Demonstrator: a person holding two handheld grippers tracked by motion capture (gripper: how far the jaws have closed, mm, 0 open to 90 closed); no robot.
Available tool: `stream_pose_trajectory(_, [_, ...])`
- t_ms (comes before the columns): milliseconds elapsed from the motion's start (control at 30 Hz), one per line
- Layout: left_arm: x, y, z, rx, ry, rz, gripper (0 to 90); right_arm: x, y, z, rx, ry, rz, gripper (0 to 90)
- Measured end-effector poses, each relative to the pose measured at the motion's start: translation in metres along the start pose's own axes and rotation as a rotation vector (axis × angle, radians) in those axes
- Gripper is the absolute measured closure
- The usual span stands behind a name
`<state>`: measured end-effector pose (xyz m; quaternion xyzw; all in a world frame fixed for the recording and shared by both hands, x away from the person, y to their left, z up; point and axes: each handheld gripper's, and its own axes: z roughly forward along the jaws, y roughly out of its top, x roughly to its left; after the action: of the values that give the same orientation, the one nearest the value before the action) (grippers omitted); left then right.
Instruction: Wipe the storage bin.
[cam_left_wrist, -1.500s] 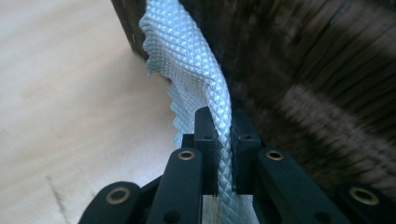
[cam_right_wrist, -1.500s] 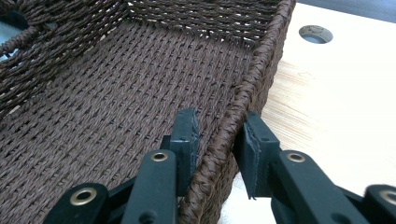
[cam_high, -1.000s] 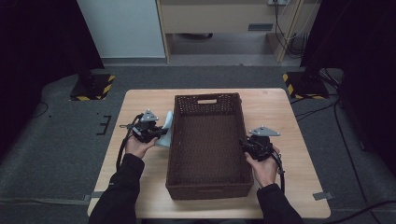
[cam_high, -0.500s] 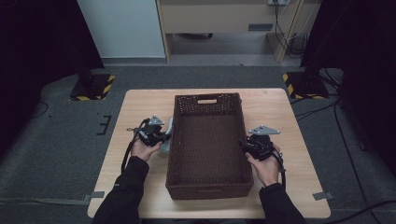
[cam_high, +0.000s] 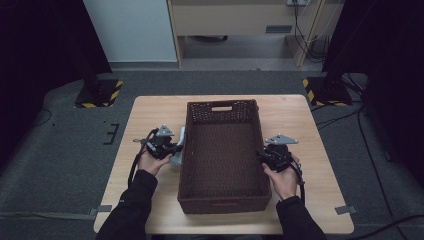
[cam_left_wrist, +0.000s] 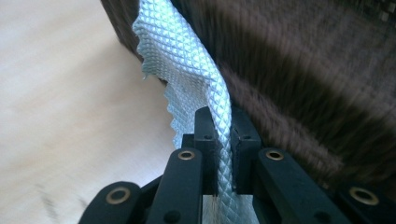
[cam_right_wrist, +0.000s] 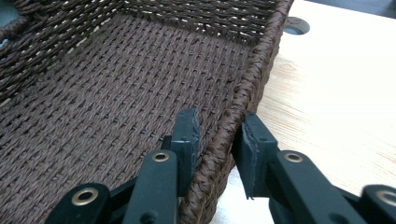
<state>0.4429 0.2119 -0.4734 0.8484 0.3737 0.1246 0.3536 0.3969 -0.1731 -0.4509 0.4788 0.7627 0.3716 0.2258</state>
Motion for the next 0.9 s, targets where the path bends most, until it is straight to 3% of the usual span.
stream_pose_trajectory(67, [-0.004, -0.006, 0.008, 0.048, 0.003, 0.011, 83.0, 0.000, 0.000, 0.001, -0.003, -0.009, 0.014, 71.9])
stream_pose_trajectory(200, [-0.005, -0.005, 0.008, 0.043, 0.000, 0.023, 83.0, 0.000, 0.000, 0.001, -0.003, -0.013, 0.021, 72.2])
stream_pose_trajectory(333, [-0.006, 0.000, -0.005, 0.006, 0.017, 0.046, 83.0, 0.000, 0.000, 0.001, -0.006, -0.014, 0.028, 71.9])
stream_pose_trajectory(433, [-0.009, 0.007, -0.024, -0.051, 0.030, 0.066, 83.0, 0.000, 0.000, 0.001, -0.014, -0.011, 0.017, 71.5])
stream_pose_trajectory(600, [-0.011, 0.014, -0.044, -0.113, 0.034, 0.072, 83.0, -0.001, -0.001, 0.001, -0.017, -0.005, 0.020, 70.9])
stream_pose_trajectory(700, [-0.010, 0.009, -0.037, -0.092, 0.032, 0.053, 82.9, -0.001, -0.001, 0.001, -0.019, -0.002, 0.021, 70.6])
stream_pose_trajectory(900, [-0.008, -0.010, -0.007, 0.019, 0.002, 0.011, 83.0, -0.001, -0.001, 0.001, -0.017, 0.000, 0.021, 70.5])
